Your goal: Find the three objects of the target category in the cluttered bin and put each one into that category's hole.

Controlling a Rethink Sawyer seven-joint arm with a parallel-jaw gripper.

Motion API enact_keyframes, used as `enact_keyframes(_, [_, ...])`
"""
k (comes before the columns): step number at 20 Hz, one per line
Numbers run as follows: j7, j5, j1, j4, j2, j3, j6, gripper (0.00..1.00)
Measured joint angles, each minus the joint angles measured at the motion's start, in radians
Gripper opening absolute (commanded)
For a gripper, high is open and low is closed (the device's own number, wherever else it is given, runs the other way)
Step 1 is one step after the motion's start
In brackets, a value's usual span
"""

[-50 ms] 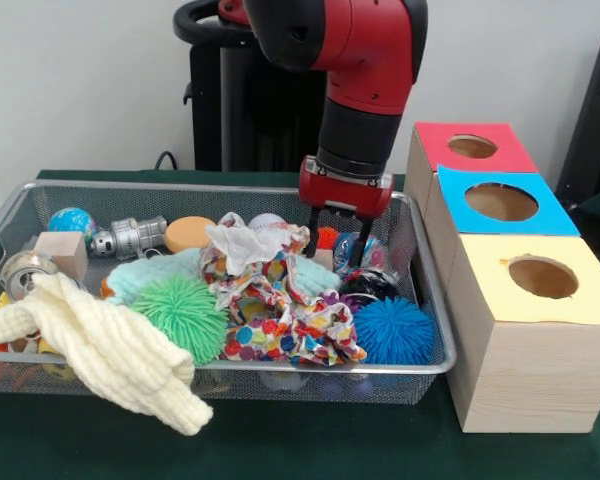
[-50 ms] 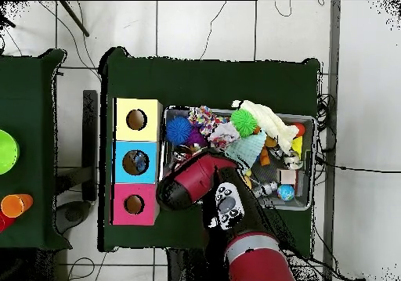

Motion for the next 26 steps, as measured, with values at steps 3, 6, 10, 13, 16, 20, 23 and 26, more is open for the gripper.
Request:
enact_keyframes(3, [0.0, 0.0, -0.006, 0.004, 0.0, 0.002, 0.0, 1.0])
enact_keyframes(6, [0.0, 0.0, -0.014, 0.006, 0.0, 0.004, 0.0, 1.0])
enact_keyframes(10, [0.0, 0.0, -0.014, 0.007, 0.0, 0.005, 0.0, 1.0])
enact_keyframes(13, [0.0, 0.0, -0.014, 0.009, -0.001, 0.005, 0.0, 1.0])
enact_keyframes(16, [0.0, 0.0, -0.014, 0.013, -0.002, 0.005, 0.0, 1.0])
enact_keyframes(20, [0.0, 0.0, -0.012, 0.025, -0.007, 0.005, 0.0, 1.0])
enact_keyframes(23, [0.0, 0.0, -0.005, 0.037, -0.013, 0.005, 0.0, 1.0])
enact_keyframes(26, [0.0, 0.0, 0.01, 0.05, -0.021, 0.004, 0.0, 1.0])
